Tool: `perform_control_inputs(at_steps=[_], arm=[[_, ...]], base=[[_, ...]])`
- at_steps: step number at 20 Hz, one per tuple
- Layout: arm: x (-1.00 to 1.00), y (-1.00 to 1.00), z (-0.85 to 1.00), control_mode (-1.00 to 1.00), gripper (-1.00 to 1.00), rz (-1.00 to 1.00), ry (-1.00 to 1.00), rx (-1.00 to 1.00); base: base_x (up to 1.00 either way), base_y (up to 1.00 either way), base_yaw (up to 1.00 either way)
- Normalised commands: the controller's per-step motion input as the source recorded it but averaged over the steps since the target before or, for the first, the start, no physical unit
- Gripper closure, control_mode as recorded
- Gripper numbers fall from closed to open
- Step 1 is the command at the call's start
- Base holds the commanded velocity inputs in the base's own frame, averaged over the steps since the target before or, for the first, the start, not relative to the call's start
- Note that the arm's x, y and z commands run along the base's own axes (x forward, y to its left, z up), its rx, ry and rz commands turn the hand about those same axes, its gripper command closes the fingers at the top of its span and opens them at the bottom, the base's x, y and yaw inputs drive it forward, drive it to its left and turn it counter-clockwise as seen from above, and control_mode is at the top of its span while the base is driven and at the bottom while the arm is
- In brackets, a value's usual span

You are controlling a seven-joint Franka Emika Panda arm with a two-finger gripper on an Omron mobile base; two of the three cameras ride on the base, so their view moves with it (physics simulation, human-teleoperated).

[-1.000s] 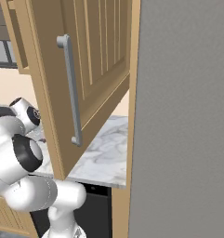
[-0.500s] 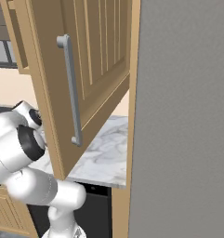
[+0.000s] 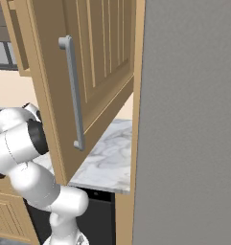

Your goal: Pick the apple from the cabinet and place it in the bowl. Then pick the bowl and place it in the sink. Then turn on the sink facuet.

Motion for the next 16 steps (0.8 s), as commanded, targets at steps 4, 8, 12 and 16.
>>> perform_control_inputs(at_steps=[4, 8, 12, 16], arm=[[-0.13, 0.00, -0.09, -1.00, 1.00, 0.00, 0.03, -0.01], [-0.16, 0.00, -0.16, -1.00, 1.00, 0.00, 0.05, -0.01], [-0.09, -0.01, -0.27, -1.00, 1.00, 0.00, 0.05, 0.00], [-0.28, -0.02, -0.07, -1.00, 1.00, 0.00, 0.00, -0.01]], base=[[0.00, 0.00, 0.00], [0.00, 0.00, 0.00], [0.00, 0.00, 0.00], [0.00, 0.00, 0.00]])
